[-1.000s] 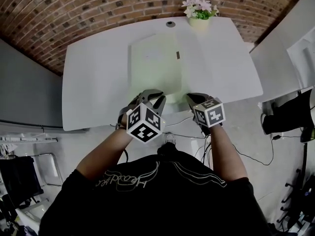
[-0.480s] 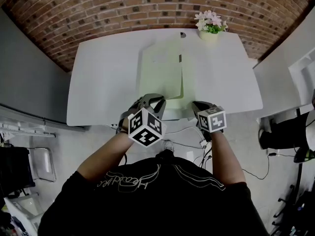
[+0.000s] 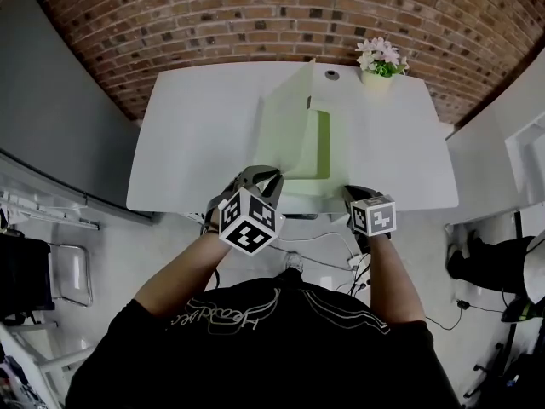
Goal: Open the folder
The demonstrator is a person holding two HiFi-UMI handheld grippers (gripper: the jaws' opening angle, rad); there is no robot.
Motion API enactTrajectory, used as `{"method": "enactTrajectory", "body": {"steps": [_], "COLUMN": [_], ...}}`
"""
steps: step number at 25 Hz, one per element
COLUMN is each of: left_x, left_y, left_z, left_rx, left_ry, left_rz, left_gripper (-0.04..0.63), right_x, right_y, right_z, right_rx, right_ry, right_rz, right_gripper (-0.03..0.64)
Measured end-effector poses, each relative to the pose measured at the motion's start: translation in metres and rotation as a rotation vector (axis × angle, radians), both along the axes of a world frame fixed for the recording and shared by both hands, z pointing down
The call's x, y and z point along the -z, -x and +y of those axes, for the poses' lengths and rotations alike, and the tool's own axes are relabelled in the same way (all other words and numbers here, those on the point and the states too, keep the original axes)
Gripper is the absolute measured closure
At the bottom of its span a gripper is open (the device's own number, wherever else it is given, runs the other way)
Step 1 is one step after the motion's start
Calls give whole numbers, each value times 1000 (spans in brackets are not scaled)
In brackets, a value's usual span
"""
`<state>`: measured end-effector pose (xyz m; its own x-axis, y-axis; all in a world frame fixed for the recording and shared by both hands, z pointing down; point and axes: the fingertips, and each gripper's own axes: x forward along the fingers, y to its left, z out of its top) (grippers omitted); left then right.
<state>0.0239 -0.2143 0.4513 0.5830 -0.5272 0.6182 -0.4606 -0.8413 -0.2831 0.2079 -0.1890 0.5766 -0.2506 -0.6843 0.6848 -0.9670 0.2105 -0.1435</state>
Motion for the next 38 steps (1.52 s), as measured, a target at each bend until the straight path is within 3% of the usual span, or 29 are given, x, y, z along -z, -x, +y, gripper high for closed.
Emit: {"method": "enactTrajectory", "body": {"steps": [6, 20, 38], "left_x": [2, 8, -7], "left_y": [20, 74, 131], "left_z": [-4, -27, -43], "left_rx": [64, 265, 448], "left_ry": [0, 96, 103], "left_rz": [19, 191, 258], "left_gripper": [569, 572, 572], "right_x": [-2, -4, -4], "right_y": [-1, -1, -1], "right_z": [0, -1, 0], "right_rx": [-8, -2, 3], "right_ry": [-3, 18, 16], "right_rz": [15, 27, 18], "right_gripper": [614, 614, 614]}}
